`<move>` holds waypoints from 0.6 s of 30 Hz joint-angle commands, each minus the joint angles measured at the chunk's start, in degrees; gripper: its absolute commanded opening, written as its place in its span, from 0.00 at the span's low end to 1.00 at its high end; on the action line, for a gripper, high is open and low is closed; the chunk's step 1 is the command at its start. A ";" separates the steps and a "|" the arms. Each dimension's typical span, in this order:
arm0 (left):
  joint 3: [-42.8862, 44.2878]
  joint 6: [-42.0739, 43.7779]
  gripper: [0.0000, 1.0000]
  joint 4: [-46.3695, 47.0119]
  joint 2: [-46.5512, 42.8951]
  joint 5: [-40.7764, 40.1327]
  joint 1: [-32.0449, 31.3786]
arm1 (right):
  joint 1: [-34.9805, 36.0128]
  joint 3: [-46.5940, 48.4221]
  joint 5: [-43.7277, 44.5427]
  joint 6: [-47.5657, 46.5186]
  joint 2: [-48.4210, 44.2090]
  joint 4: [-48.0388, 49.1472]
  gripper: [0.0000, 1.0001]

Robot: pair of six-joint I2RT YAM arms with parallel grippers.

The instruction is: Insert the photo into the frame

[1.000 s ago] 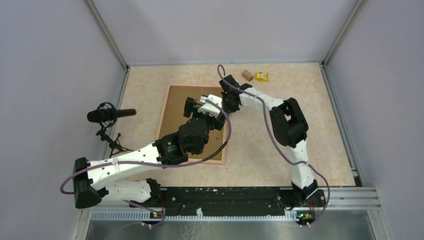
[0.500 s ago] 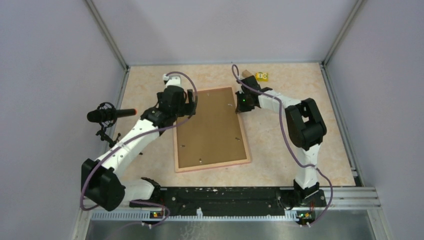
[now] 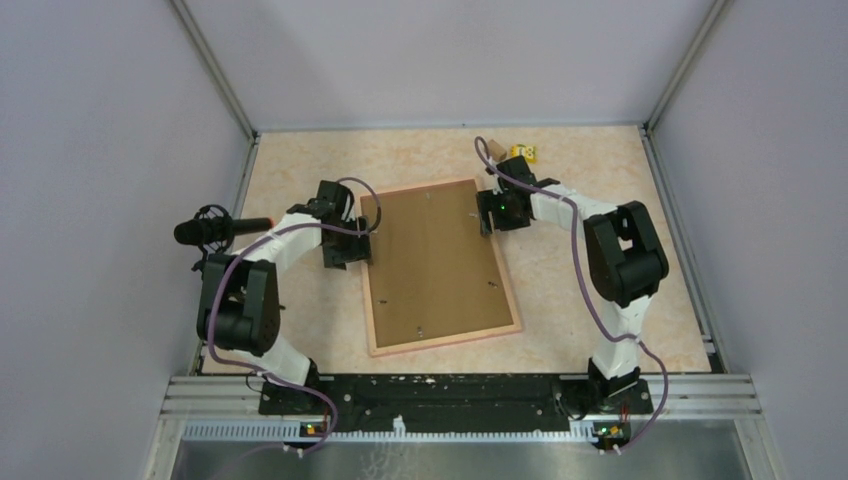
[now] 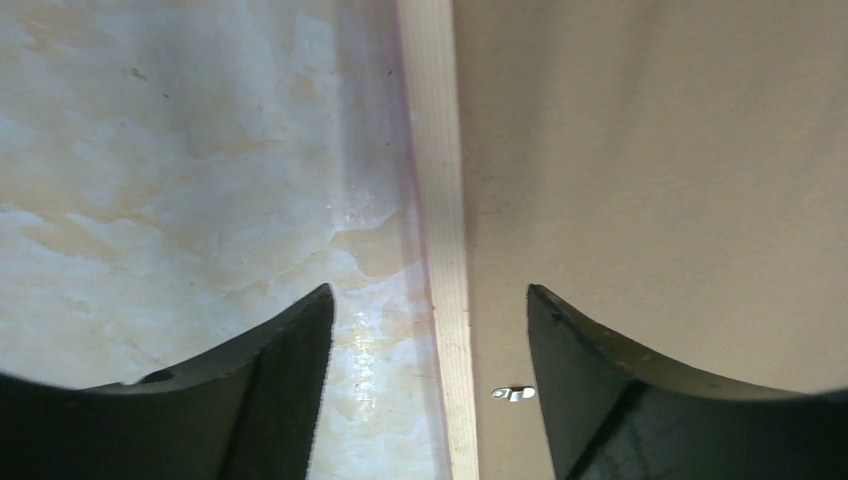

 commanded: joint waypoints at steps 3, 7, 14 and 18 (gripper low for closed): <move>-0.99 1.39 0.60 3.53 2.99 7.44 0.81 | 0.00 -0.88 4.49 2.49 -3.60 -0.31 0.88; -0.77 1.62 0.54 3.82 5.02 8.21 0.89 | -0.01 -2.23 6.65 3.47 -3.86 3.39 0.89; -0.41 1.64 0.50 3.15 6.54 7.54 0.89 | 0.33 -1.58 5.69 3.77 -2.07 5.90 0.85; -0.36 1.88 0.46 2.77 6.84 6.89 0.89 | 0.53 -1.15 6.57 3.87 -0.74 6.35 0.83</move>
